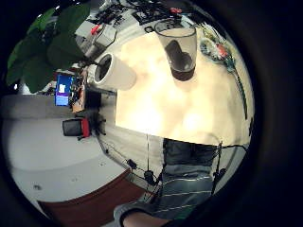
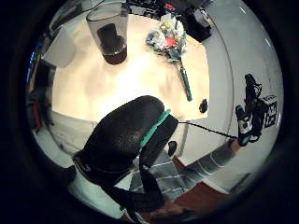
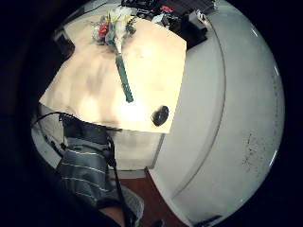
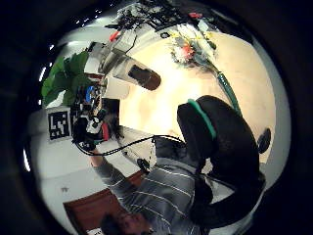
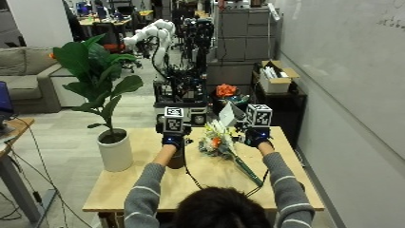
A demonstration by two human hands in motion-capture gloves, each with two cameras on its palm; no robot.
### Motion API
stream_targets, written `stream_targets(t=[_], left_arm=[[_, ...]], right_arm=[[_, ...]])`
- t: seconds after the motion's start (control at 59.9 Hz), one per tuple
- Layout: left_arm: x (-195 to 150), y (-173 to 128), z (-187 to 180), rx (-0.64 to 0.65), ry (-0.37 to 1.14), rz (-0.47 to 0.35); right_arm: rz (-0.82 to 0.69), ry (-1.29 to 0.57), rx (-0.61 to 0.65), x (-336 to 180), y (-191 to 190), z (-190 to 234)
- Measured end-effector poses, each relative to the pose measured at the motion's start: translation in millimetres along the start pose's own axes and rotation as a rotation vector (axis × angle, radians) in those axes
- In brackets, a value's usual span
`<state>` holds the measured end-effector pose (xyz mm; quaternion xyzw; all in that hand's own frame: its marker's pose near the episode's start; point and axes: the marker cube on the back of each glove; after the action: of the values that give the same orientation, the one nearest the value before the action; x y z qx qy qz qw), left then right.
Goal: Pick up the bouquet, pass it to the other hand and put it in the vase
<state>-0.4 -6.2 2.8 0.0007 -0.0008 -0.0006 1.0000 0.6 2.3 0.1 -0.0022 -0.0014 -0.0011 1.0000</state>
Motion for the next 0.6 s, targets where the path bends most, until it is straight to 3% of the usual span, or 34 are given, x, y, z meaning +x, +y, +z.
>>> stream_targets(t=[0.15, 0.217, 0.334, 0.484, 0.601], left_arm=[[-9, 19, -15, 0.026, 0.005, -0.011], [-7, 10, -15, 0.019, 0.02, -0.015], [3, 27, -33, 0.024, 0.076, 0.049], [-1, 4, -24, 0.013, 0.157, 0.002], [2, 5, -21, -0.029, 0.231, 0.038]], right_arm=[[-0.025, -0.014, 0.021, 2, 19, -2], [-0.029, -0.011, 0.02, 4, 22, -2], [-0.019, -0.01, 0.021, 6, 18, -6], [-0.039, -0.051, 0.049, -6, 14, -16], [-0.034, -0.07, 0.068, -12, 13, -23]])
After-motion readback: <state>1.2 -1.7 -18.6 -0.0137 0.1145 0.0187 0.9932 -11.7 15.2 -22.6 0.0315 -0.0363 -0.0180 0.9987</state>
